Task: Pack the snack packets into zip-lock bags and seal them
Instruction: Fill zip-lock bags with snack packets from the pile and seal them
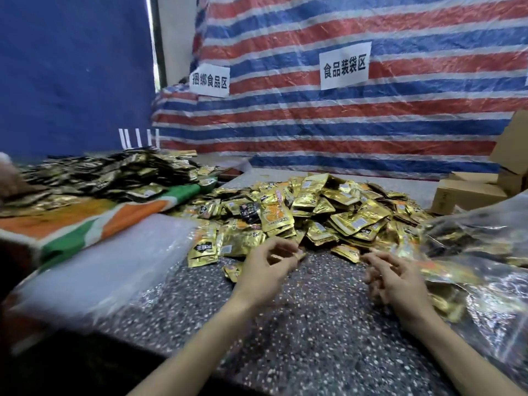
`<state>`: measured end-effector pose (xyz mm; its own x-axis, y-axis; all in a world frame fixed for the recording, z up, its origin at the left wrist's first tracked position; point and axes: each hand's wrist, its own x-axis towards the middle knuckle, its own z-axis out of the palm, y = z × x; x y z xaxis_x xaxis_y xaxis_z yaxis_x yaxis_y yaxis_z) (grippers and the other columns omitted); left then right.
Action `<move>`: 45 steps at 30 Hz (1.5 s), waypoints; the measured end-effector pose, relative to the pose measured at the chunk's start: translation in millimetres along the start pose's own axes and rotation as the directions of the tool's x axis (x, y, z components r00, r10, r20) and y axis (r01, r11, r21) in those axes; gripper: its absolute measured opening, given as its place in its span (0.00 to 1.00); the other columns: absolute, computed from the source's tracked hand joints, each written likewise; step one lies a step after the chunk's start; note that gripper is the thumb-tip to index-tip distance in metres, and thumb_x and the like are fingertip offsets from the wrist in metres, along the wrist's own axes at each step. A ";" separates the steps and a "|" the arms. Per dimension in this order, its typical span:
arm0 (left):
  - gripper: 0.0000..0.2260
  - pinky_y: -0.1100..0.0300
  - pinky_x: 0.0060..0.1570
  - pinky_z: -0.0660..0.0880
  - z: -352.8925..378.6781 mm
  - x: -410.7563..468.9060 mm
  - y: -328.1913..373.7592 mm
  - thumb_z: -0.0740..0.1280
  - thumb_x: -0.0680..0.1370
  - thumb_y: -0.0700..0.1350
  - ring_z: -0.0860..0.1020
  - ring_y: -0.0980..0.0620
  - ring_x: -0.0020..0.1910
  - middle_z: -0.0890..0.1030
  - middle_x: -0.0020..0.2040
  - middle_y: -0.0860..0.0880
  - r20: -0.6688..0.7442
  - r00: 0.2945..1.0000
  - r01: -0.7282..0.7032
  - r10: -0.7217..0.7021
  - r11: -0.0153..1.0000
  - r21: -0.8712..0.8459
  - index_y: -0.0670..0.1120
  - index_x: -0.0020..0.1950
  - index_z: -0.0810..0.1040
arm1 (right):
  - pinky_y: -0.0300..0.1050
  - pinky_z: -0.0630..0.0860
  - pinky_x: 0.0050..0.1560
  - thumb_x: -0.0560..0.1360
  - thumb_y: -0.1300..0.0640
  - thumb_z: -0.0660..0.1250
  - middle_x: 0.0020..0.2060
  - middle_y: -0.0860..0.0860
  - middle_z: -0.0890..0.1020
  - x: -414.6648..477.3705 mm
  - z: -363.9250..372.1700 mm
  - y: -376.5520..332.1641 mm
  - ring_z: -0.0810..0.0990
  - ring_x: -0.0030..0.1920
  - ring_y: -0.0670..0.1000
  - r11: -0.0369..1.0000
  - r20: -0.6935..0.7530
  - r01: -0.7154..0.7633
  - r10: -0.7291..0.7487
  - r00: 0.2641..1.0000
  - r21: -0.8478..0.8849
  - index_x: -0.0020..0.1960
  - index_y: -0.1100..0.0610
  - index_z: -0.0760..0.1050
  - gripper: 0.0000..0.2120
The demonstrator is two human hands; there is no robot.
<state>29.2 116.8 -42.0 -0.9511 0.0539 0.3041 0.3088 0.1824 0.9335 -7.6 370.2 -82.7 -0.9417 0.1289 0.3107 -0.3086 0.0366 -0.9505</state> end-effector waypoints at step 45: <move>0.07 0.58 0.19 0.68 -75.1 5.1 2.9 0.62 0.83 0.44 0.71 0.53 0.22 0.77 0.31 0.51 -0.273 0.755 -0.236 0.596 0.636 0.734 0.43 0.48 0.76 | 0.36 0.66 0.19 0.77 0.54 0.67 0.27 0.55 0.78 -4.6 -2.8 -3.2 0.72 0.22 0.48 0.997 -0.026 -0.029 0.030 0.999 0.068 0.46 0.64 0.81 0.12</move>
<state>25.7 43.9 -23.4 -0.5329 -0.1188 0.8378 0.4175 0.8242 0.3825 -1.9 372.3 -81.2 -0.9469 0.1556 0.2814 -0.2898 -0.0342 -0.9565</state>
